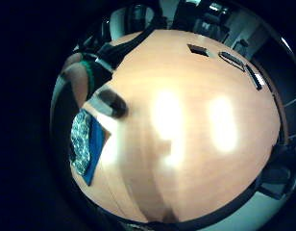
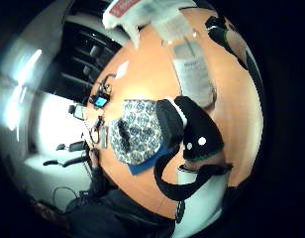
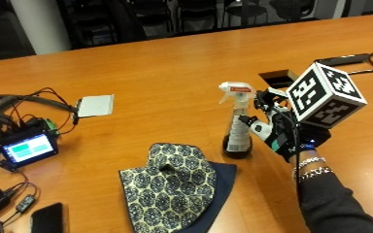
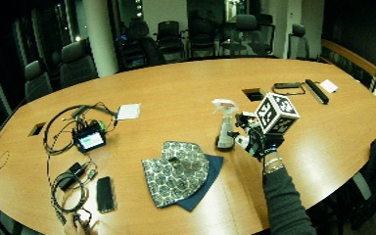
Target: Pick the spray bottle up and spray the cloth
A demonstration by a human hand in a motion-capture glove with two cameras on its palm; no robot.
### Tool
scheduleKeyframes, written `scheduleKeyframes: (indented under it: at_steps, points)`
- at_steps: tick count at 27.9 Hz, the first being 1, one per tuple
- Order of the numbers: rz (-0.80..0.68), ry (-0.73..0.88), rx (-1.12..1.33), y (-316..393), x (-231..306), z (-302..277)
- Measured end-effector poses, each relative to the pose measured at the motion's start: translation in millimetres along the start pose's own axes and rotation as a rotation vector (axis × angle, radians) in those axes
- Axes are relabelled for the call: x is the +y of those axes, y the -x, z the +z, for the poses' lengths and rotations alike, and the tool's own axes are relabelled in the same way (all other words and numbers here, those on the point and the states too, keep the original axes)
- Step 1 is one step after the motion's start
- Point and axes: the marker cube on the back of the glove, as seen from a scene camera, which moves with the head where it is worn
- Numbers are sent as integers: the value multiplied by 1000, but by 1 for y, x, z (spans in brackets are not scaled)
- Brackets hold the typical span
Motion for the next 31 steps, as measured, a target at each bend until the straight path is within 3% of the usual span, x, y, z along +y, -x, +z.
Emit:
scheduleKeyframes:
  at_steps: [9,15,31]
  points:
    - [140,44,-470,7,-20,42]
    - [212,-62,-631,14,-30,46]
    - [124,-630,-503,0,-37,27]
